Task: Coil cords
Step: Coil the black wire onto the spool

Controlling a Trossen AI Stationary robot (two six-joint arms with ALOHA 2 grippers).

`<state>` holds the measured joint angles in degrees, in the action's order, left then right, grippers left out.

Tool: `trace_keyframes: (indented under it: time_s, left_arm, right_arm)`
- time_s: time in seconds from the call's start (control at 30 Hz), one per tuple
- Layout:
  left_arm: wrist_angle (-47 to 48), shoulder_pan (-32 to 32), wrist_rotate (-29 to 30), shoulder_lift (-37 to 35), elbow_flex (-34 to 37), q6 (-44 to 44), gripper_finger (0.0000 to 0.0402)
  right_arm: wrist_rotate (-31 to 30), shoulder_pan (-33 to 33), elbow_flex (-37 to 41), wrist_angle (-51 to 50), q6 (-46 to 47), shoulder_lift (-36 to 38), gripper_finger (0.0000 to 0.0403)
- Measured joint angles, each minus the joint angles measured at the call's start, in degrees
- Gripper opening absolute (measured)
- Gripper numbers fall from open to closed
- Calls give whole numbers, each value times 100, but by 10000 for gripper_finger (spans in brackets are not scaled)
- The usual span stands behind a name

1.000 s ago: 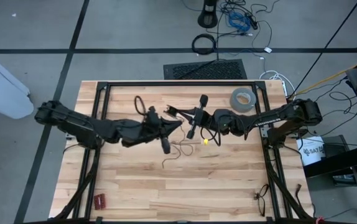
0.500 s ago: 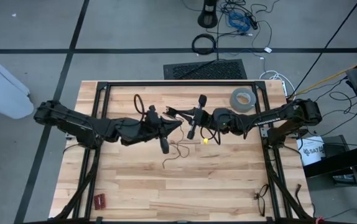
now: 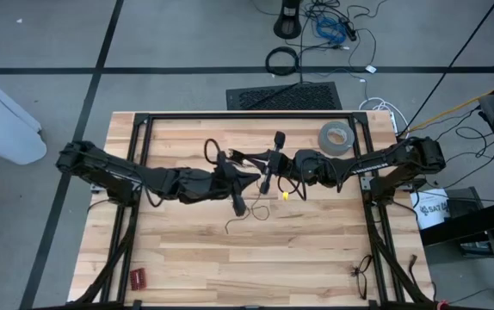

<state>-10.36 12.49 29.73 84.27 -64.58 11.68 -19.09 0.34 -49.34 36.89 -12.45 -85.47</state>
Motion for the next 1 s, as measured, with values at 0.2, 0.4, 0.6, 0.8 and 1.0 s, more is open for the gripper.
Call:
trace_keyframes:
  time_s: [0.2,0.4,0.6,0.8,1.0]
  left_arm:
    - [229,64,-111,200,2,3,1]
    - [567,224,-109,278,2,8,1]
    - [1105,310,29,276,7,286,1]
    - [1437,366,50,276,19,457,1]
    - [1447,467,95,276,61,553,2]
  right_arm:
    - [150,0,0,-133,124,2,0]
    - [306,4,0,-371,362,4,0]
    - [614,7,0,-382,621,4,0]
    - [754,9,0,-374,730,4,0]
    - [756,9,0,-389,734,4,0]
